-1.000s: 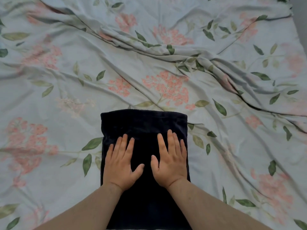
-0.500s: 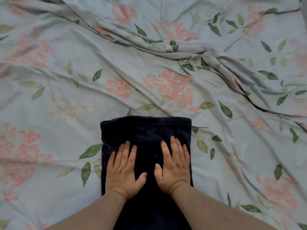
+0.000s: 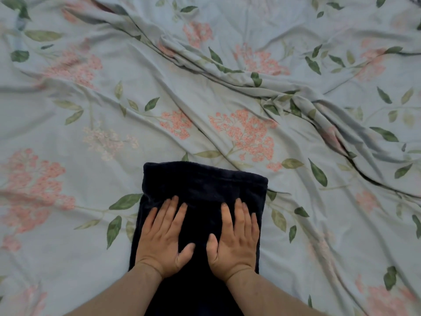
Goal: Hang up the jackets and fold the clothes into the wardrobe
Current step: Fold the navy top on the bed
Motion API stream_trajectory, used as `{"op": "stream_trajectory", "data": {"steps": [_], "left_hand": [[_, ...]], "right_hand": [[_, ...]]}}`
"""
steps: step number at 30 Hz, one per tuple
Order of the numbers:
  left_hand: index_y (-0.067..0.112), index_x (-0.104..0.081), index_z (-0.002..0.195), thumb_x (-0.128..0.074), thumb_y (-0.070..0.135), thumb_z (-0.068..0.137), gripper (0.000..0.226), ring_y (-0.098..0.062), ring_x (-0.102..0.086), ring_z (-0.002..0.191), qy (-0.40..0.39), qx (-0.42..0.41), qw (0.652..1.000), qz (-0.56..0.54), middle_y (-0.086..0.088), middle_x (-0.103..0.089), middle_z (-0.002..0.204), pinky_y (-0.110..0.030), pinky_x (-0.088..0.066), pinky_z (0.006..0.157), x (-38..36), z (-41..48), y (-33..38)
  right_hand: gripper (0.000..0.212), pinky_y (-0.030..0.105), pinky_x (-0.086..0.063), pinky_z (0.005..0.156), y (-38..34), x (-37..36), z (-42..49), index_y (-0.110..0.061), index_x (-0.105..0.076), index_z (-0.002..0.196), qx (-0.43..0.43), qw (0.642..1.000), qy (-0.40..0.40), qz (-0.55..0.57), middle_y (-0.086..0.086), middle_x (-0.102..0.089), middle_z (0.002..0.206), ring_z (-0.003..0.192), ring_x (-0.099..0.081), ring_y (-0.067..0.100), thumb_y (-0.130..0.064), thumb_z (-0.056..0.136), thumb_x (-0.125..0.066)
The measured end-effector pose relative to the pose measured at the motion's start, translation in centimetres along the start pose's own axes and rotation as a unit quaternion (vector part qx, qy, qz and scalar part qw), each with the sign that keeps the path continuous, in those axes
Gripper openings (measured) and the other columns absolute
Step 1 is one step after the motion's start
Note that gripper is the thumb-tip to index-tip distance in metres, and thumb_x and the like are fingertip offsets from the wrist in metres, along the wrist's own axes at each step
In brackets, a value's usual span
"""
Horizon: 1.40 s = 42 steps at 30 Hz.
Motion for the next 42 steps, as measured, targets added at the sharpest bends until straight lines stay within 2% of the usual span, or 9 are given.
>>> {"op": "stream_trajectory", "data": {"steps": [10, 13, 17, 19, 21, 25, 32, 37, 42], "left_hand": [[0.012, -0.026, 0.150, -0.036, 0.059, 0.082, 0.083, -0.029, -0.024, 0.145, 0.086, 0.047, 0.995, 0.011, -0.016, -0.025, 0.158, -0.045, -0.013, 0.119, 1.0, -0.6, 0.6], [0.013, -0.028, 0.148, -0.048, 0.064, 0.074, 0.092, -0.032, -0.027, 0.142, 0.106, 0.226, 0.967, -0.041, -0.017, -0.028, 0.155, -0.047, -0.023, 0.115, 2.0, -2.7, 0.0], [0.023, -0.054, 0.120, -0.063, 0.074, 0.062, 0.077, -0.028, -0.059, 0.109, 0.101, 0.460, 0.855, -0.219, -0.005, -0.058, 0.120, -0.048, -0.050, 0.094, 3.2, -7.1, -0.5], [0.028, -0.061, 0.101, -0.066, 0.070, 0.061, 0.059, -0.022, -0.065, 0.093, 0.091, 0.459, 0.826, -0.315, 0.001, -0.065, 0.104, -0.045, -0.056, 0.082, 3.6, -8.3, -0.3], [0.029, -0.063, 0.098, -0.074, 0.063, 0.064, 0.049, -0.018, -0.068, 0.085, 0.060, 0.469, 0.768, -0.433, 0.006, -0.071, 0.095, -0.038, -0.056, 0.071, 4.0, -9.2, 0.1], [0.029, -0.068, 0.106, -0.077, 0.050, 0.077, 0.037, -0.019, -0.074, 0.083, -0.067, 0.438, 0.675, -0.590, 0.003, -0.077, 0.094, -0.033, -0.057, 0.068, 5.4, -9.9, 2.3], [0.018, -0.070, 0.113, -0.080, 0.026, 0.069, 0.046, -0.039, -0.070, 0.095, -0.051, 0.446, 0.552, -0.702, -0.018, -0.072, 0.107, -0.045, -0.057, 0.078, 12.8, -17.2, 6.8], [0.012, -0.076, 0.102, -0.077, 0.018, 0.066, 0.036, -0.044, -0.068, 0.096, 0.024, 0.444, 0.470, -0.762, -0.028, -0.068, 0.111, -0.046, -0.058, 0.072, 22.1, -23.6, 9.8], [0.007, -0.074, 0.105, -0.074, 0.010, 0.064, 0.042, -0.044, -0.069, 0.091, 0.138, 0.387, 0.437, -0.800, -0.031, -0.066, 0.112, -0.047, -0.058, 0.069, 32.1, -29.4, 11.1]], "right_hand": [[0.071, 0.044, -0.008, 0.120, 0.1, 1.5, 0.1, -0.021, -0.039, 0.147, -0.005, 0.999, 0.007, 0.043, 0.012, -0.033, 0.156, 0.146, -0.023, 0.027, -0.046, 0.081, -0.044], [0.073, 0.034, -0.001, 0.123, 0.2, 2.6, -0.7, -0.024, -0.028, 0.152, -0.011, 0.997, -0.013, 0.072, 0.005, -0.021, 0.162, 0.150, -0.012, 0.019, -0.053, 0.086, -0.040], [0.089, 0.025, -0.014, 0.117, 2.0, 5.5, -2.7, -0.028, -0.021, 0.149, -0.118, 0.971, -0.010, 0.206, -0.010, -0.015, 0.158, 0.147, -0.012, 0.005, -0.069, 0.076, -0.052], [0.089, 0.027, -0.037, 0.111, 4.1, 6.3, -4.6, -0.030, -0.040, 0.140, -0.240, 0.921, -0.029, 0.307, -0.013, -0.044, 0.143, 0.133, -0.041, 0.005, -0.071, 0.066, -0.064], [0.082, 0.038, -0.055, 0.095, 5.4, 5.7, -6.9, -0.025, -0.060, 0.126, -0.361, 0.787, -0.152, 0.477, -0.005, -0.070, 0.119, 0.112, -0.065, 0.017, -0.070, 0.059, -0.074], [0.064, 0.046, -0.056, 0.091, 5.4, 7.4, -9.0, -0.017, -0.067, 0.123, -0.395, 0.631, -0.338, 0.576, 0.011, -0.072, 0.117, 0.106, -0.069, 0.032, -0.057, 0.074, -0.077], [0.040, 0.046, -0.059, 0.079, 2.3, 15.7, -10.9, -0.011, -0.077, 0.105, -0.392, 0.540, -0.407, 0.624, 0.020, -0.069, 0.119, 0.106, -0.068, 0.038, -0.040, 0.076, -0.077], [0.047, 0.046, -0.053, 0.094, -3.7, 24.4, -13.4, -0.009, -0.068, 0.124, -0.326, 0.487, -0.455, 0.670, 0.019, -0.061, 0.133, 0.122, -0.060, 0.037, -0.037, 0.086, -0.066], [0.046, 0.042, -0.057, 0.085, -10.9, 32.0, -16.0, -0.006, -0.068, 0.123, -0.238, 0.468, -0.496, 0.692, 0.020, -0.061, 0.133, 0.119, -0.062, 0.036, -0.030, 0.083, -0.068]]}}
Point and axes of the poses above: each hand's wrist, its own z-axis towards the middle knuckle, its own x-axis out of the back of the hand, y = z × x, the point moved 4 cm from there along z, towards the middle knuckle
